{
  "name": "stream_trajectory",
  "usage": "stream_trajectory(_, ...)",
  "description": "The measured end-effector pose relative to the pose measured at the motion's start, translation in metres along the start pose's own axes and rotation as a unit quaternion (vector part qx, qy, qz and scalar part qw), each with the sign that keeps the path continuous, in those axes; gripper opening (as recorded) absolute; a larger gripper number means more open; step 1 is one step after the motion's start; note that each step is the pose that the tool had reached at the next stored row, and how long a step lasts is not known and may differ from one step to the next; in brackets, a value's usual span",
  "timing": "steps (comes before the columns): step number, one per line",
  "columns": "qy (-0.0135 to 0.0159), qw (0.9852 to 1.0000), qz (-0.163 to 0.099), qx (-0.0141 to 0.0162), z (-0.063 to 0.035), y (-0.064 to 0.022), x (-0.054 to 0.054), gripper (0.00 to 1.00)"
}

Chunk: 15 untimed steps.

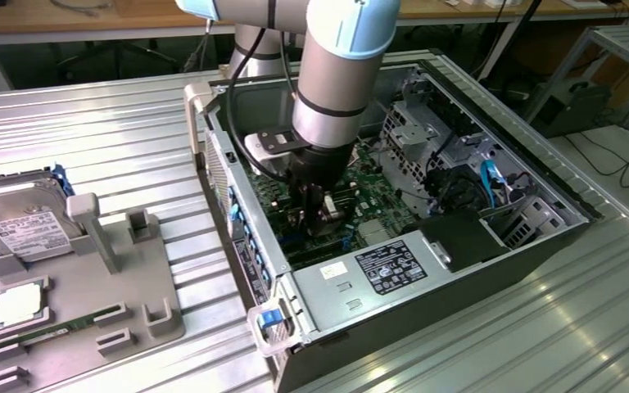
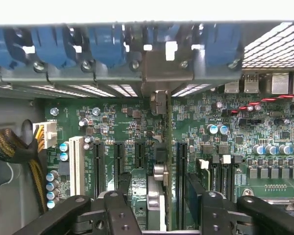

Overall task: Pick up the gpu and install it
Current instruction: 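Insert the gpu into the slot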

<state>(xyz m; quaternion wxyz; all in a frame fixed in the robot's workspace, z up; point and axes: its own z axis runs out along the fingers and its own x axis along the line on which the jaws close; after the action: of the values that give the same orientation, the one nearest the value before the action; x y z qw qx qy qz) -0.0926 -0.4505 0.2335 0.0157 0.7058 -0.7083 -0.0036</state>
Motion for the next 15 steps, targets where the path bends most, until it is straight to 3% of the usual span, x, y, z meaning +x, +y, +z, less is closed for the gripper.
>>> stream_trajectory(8,0.0,1.0,0.0,0.0008,-0.0063,0.0004,-0.002,0.57)
stream_trajectory(10,-0.0001,1.0,0.0,0.0011,-0.008,0.0005,-0.003,0.62)
stream_trajectory(12,0.0001,1.0,0.0,0.0015,-0.011,0.0007,-0.004,0.81)
stream_trajectory(14,0.0001,1.0,0.0,0.0018,-0.0133,0.0007,-0.005,0.81)
stream_trajectory(15,0.0,1.0,0.0,0.002,-0.0146,0.0008,-0.006,0.87)
